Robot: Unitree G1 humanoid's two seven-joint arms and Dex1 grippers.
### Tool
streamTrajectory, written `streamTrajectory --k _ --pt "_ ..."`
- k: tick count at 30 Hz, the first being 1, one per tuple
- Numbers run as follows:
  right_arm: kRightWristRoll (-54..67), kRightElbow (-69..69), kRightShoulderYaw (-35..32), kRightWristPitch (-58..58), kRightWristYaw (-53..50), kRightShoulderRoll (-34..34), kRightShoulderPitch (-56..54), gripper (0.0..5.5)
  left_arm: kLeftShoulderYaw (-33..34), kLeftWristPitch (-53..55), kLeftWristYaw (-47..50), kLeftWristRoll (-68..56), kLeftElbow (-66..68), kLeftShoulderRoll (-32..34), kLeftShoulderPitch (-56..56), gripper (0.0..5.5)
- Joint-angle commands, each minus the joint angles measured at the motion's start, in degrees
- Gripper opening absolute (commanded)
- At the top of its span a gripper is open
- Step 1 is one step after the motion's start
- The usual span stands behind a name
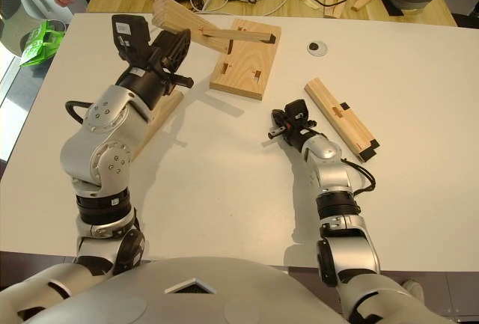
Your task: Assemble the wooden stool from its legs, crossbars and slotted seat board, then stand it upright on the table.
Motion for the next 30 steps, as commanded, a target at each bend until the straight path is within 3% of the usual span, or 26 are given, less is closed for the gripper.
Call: streamTrajectory --k 1,5,8,13,19,26,30 --pt "2.9 -4.3 -3.2 -1.2 -1.2 0.3 -5.1 0.0 1.2 -2.0 -3.0 -1.7 -1.0 1.1 -0.5 0.97" --pt "4.7 -7.9 -4.2 1.2 1.0 -1.2 -11.5 0.0 6.7 -3.4 -7.8 -7.1 0.4 2.6 -1.9 0.96" --pt "6.2 -10.2 -3.9 3.1 5.6 -3.6 -14.1 0.58 10.9 -3.9 -10.3 -10.9 2.4 4.4 -4.3 0.95" --pt "10.8 -4.5 -9.0 6.2 10.9 -9.2 -23.9 1.34 10.4 -4.5 -17.5 -13.4 2.6 9.6 -3.5 0.95" --pt "14.5 2.4 -10.5 9.1 13.7 -8.8 -36.5 1.34 8.1 -4.9 -26.6 -17.3 0.1 13.5 1.2 0.95" --pt "4.0 11.9 1.0 6.0 15.2 -3.5 -41.1 0.07 4.9 -4.6 -25.9 -17.4 -1.1 12.7 1.0 0.95" --pt "2.3 12.3 4.4 5.8 16.7 1.1 -42.1 0.0 2.5 -4.0 -25.5 -18.3 -2.1 11.8 1.3 0.95"
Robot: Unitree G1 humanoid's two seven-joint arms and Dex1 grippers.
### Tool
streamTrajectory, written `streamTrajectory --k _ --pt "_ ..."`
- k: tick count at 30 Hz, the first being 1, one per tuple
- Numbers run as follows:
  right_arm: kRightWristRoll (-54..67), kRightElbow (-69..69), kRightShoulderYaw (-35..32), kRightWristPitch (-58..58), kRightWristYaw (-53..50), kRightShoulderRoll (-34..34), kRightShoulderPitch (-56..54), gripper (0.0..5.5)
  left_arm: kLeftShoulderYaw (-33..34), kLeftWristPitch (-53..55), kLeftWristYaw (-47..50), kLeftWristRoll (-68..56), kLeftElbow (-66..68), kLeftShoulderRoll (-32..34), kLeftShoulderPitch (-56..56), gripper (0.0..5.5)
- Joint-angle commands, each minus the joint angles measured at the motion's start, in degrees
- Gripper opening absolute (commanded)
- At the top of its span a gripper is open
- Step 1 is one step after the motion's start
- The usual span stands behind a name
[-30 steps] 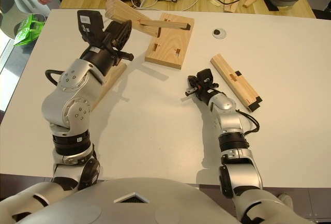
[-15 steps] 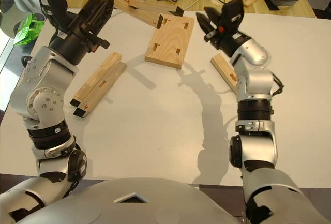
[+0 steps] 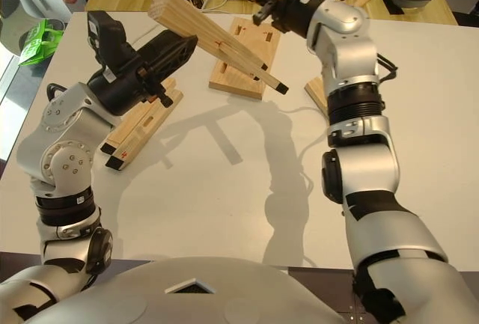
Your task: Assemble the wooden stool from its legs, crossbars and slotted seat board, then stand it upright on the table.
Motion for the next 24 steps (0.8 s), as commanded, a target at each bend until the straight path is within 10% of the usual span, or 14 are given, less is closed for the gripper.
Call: streamTrajectory --k 1,24 --pt "-1.8 0.4 2.9 -0.6 1.5 3.6 -2.5 0.0 -2.2 0.5 0.2 -1.3 -1.2 -0.7 -0.1 0.95" --pt "-7.4 -2.7 7.6 2.5 -5.6 8.6 3.2 0.0 -8.9 -3.8 3.6 9.4 3.2 0.2 -1.7 0.95"
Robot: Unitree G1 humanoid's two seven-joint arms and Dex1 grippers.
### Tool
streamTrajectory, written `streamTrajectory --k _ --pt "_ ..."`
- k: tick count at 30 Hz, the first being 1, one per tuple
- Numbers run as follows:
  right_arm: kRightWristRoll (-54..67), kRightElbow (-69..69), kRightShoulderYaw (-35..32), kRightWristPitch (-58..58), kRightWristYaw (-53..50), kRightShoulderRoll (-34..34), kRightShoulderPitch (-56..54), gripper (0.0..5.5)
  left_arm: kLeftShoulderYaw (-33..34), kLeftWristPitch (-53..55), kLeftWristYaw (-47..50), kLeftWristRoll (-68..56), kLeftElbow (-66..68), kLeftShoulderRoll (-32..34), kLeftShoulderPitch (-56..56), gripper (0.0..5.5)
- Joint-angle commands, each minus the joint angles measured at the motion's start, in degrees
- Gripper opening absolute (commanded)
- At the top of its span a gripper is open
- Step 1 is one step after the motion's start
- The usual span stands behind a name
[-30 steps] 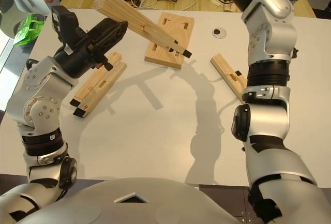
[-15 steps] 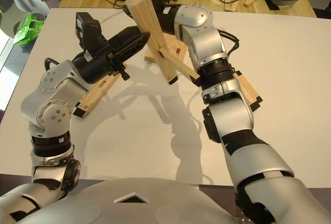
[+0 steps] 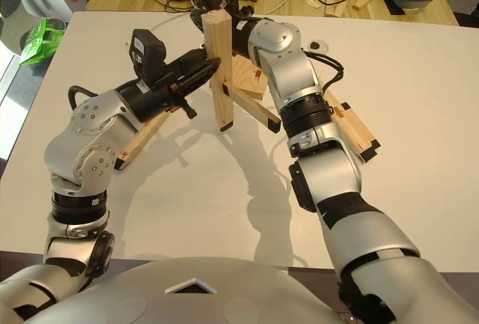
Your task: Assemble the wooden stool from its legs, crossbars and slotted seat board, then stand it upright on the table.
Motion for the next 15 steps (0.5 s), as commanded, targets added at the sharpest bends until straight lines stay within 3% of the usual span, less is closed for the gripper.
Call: streamTrajectory --k 1,6,10,15 --pt "-0.9 -0.8 0.7 1.0 0.8 -0.3 1.7 0.0 0.1 -1.3 1.0 1.6 0.1 -0.2 -1.4 0.95" --pt "-1.6 -2.1 1.4 2.6 1.0 0.2 2.7 0.0 -2.6 -2.8 1.9 5.2 0.5 -0.6 -1.5 0.95" --pt "-4.5 -3.7 4.4 2.0 -0.5 1.0 5.5 0.0 -10.4 -5.8 3.5 16.0 5.2 2.6 1.8 0.95" --pt "-6.7 -6.0 6.2 1.1 -2.1 1.7 9.0 0.0 -12.3 -7.5 2.8 18.1 6.1 2.1 4.1 0.95"
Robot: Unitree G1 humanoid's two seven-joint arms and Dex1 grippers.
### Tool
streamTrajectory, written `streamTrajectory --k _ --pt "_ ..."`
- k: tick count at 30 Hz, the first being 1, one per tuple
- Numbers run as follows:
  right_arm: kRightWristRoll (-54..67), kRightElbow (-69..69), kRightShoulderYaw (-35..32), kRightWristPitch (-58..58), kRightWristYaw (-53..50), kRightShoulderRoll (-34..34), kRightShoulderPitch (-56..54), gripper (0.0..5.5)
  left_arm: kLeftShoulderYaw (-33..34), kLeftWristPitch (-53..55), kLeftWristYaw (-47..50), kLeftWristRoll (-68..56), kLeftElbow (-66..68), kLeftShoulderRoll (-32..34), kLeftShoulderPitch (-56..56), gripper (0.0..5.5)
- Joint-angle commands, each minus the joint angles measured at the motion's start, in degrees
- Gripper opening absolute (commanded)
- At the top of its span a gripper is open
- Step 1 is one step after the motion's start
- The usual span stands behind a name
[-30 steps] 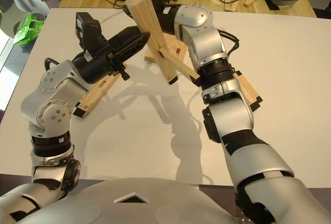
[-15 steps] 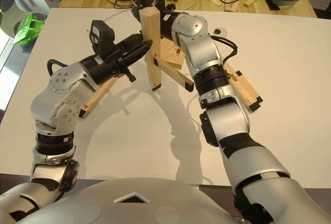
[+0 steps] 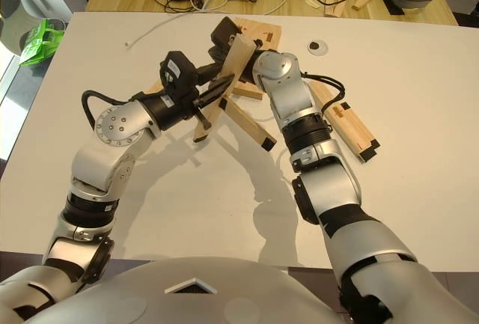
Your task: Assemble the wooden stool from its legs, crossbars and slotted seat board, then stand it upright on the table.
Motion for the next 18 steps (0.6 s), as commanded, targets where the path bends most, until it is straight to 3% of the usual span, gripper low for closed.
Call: streamTrajectory --k 1,15,16,18 --pt "-0.9 -3.3 2.4 -1.1 0.5 2.3 1.2 0.0 -1.3 2.2 1.2 3.5 3.4 0.9 2.2 0.95" --pt "-0.6 -3.3 1.7 -1.4 -0.4 2.8 1.3 0.0 -3.3 5.1 0.5 4.9 3.4 0.9 1.8 0.95" --pt "-0.6 -3.3 1.7 -1.5 -0.4 2.7 1.3 0.0 -3.1 5.2 0.7 4.8 3.4 0.6 1.8 1.31" --pt "-0.6 -3.3 1.7 -1.5 -0.3 2.6 1.3 0.0 -2.6 5.5 1.1 4.5 3.2 0.0 1.7 1.53"
